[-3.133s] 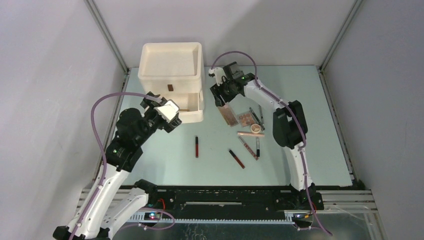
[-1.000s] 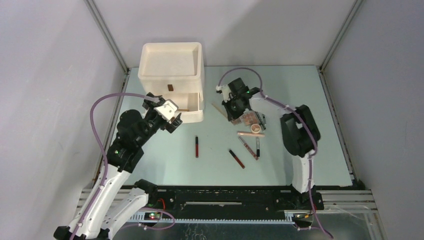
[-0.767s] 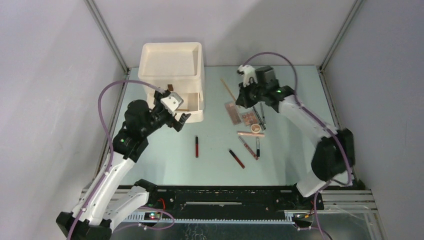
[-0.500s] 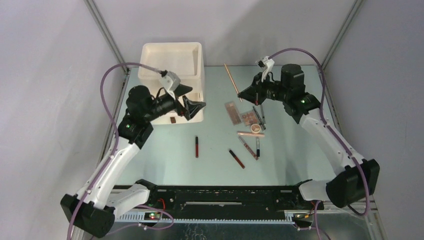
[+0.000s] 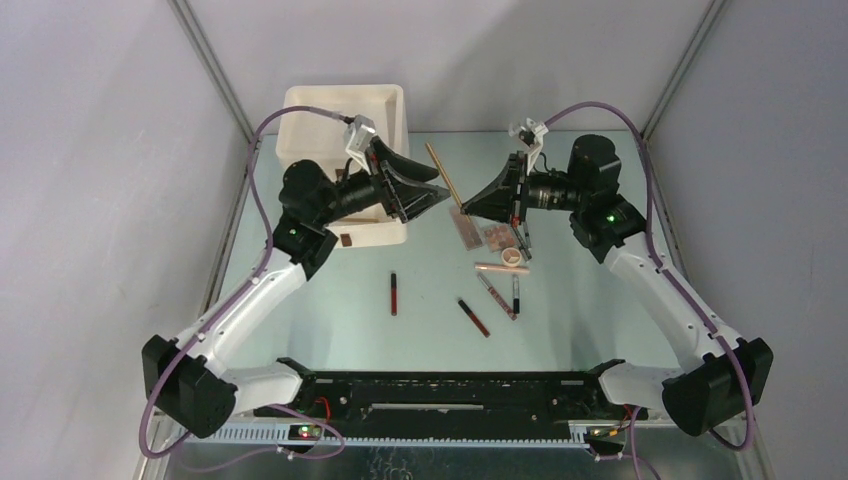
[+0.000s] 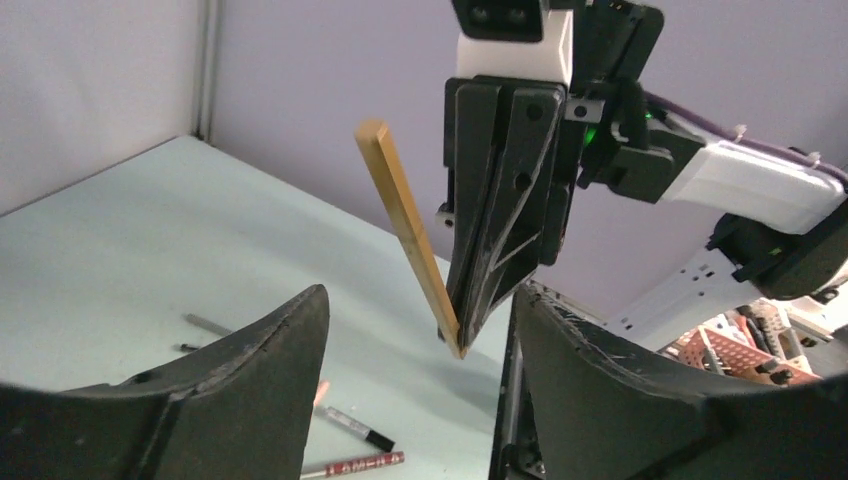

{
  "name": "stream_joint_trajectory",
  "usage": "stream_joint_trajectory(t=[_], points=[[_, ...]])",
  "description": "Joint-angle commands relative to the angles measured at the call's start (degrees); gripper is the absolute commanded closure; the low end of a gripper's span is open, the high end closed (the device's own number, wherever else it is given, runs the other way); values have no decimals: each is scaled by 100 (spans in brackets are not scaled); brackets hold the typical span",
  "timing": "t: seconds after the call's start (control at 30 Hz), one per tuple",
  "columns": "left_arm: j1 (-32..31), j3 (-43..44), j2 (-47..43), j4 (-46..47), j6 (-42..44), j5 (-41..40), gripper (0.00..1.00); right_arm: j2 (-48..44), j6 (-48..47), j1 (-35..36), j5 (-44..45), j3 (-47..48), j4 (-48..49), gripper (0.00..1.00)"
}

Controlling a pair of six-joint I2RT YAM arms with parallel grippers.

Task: Organize the makeup
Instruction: Place the makeup in the drawer.

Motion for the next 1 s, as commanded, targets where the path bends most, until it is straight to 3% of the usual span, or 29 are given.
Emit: stream_joint_trajectory(t=[0.0, 0.13, 0.2, 0.23, 0.3, 0.4, 0.43, 0.47, 0.57, 0.7, 0.8, 0.97], points=[[-122, 299, 152, 932, -684, 156, 31, -93, 225, 120, -381, -45, 328, 100], [-175, 332, 304, 1088, -758, 186, 42, -78, 219, 158, -438, -65, 329, 100], [-185, 343, 351, 1204, -833, 255, 55, -67, 210, 166, -472, -59, 329, 100], [-178, 339, 352, 1231, -827, 288, 66, -57, 187, 159, -478, -59, 329, 100], [-157, 313, 290, 1226, -715, 334, 82, -82, 84, 124, -434, -60, 228, 93], [-7, 368, 44, 604, -99, 266, 99, -183, -182, -39, -326, -60, -39, 42], [82, 460, -86, -98, 508, 106, 100, -251, -403, -118, -252, -62, -221, 24], [124, 783, -253, -1519, 1760, -342, 100, -339, -713, -228, -111, -62, -486, 11], [105, 1025, -490, -3088, 4132, -1491, 100, -483, -1309, -383, 80, -59, -982, 6], [105, 700, -649, -3646, 6657, -3105, 99, -620, -2042, -473, 341, -61, -1658, 6], [105, 339, -613, -3671, 7757, -3943, 99, -656, -2367, -474, 628, -64, -2035, 6], [140, 21, -197, -3558, 8786, -5014, 98, -600, -2669, -477, 1144, -65, -2490, 6]])
